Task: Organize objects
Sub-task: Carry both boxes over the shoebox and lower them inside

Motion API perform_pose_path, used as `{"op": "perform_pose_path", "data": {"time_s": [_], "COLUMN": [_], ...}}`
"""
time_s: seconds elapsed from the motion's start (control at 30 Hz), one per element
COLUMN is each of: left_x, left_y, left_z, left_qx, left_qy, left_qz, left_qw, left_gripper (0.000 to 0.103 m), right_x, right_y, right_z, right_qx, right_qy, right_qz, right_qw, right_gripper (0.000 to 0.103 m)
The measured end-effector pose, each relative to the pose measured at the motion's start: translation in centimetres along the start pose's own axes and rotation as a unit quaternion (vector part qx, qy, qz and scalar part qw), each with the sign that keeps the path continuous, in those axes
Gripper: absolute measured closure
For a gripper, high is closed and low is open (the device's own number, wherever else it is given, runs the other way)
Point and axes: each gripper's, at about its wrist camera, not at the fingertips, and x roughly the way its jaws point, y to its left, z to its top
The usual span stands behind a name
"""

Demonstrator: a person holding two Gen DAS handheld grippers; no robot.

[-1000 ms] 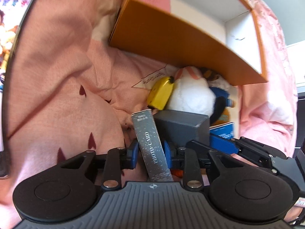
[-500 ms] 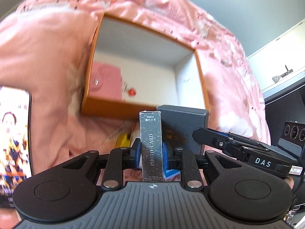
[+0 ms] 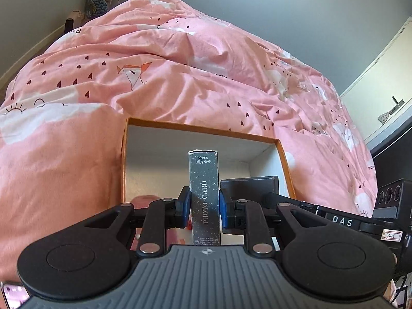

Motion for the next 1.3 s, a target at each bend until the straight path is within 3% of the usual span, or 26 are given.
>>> {"op": "perform_pose_path", "data": {"time_s": [0.23,0.33,0.67,0.97,1.03,1.3], "left_x": [3.1,4.0,5.3,5.7,5.7,6.3], "left_y": [1.3,2.0,3.4,3.4,3.4,3.6], "left_z": [2.7,3.5,3.8,4.0,4.0,4.3], "left_qx": [0.024,0.029,0.04,0.037,0.037,0.04], "left_qy": [0.01,0.017,0.026,0.026,0.027,0.033], "left_qz": [0.026,0.029,0.035,0.034,0.032,0.034], "left_qw": [0.9993,0.999,0.9983,0.9984,0.9984,0.9981], "left_gripper": [0.078,0.078,0.078,0.078,0.078,0.078], "right_x": [8.5,11.7,18.4,18.7,18.8,19.8], "right_y": [-1.9,-1.7,-2.4,-2.1,-2.4,-2.7], "right_z": [2.6,3.2,3.6,3.9,3.7,2.8], "right_qx": [0.079,0.083,0.135,0.074,0.077,0.12], "right_qy": [0.022,0.038,0.119,0.127,0.131,0.15], "right_qz": [-0.004,-0.006,0.047,-0.044,-0.047,0.002], "right_qw": [0.997,0.996,0.983,0.988,0.987,0.981], "right_gripper": [0.063,0.063,0.064,0.059,0.057,0.088]}}
